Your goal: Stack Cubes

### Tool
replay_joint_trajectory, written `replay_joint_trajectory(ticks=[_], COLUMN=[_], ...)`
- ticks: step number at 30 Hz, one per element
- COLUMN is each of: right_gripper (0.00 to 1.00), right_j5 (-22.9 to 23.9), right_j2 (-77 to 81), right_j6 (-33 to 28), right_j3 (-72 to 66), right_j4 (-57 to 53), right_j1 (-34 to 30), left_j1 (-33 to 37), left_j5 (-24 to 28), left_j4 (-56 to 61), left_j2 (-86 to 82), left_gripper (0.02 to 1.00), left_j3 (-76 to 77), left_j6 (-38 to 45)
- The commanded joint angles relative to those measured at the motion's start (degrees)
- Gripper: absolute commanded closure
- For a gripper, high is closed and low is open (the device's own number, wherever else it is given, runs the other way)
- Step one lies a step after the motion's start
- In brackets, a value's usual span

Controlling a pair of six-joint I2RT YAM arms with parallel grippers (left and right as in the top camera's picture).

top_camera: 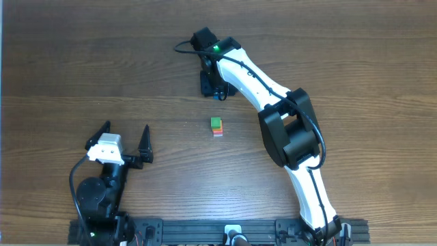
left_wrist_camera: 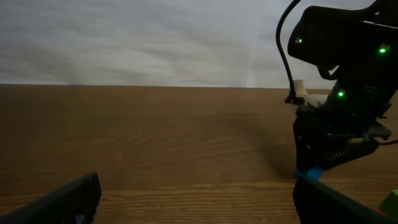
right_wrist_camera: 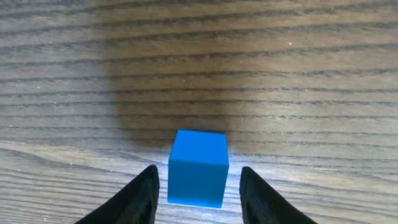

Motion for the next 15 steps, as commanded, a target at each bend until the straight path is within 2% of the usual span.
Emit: replay_joint_trajectory(ticks=[1,15], right_gripper=[0.599,0.792], right_j5=[-0.1,-0.1], right_j2=[0.9,0.9], right_j6=[0.1,0.1], right_j3=[0.7,0.7], right_j4=[0.0,0.0], right_j1=[0.0,0.2], left_j1=[0.3,0.3], left_j5=[0.5,0.5], left_j4=[0.0,0.0], left_j2=[-0.3,-0.3], left_gripper=[0.018,0.018], left_j3=[-0.3,-0.3], left_j6=[0.9,0.9])
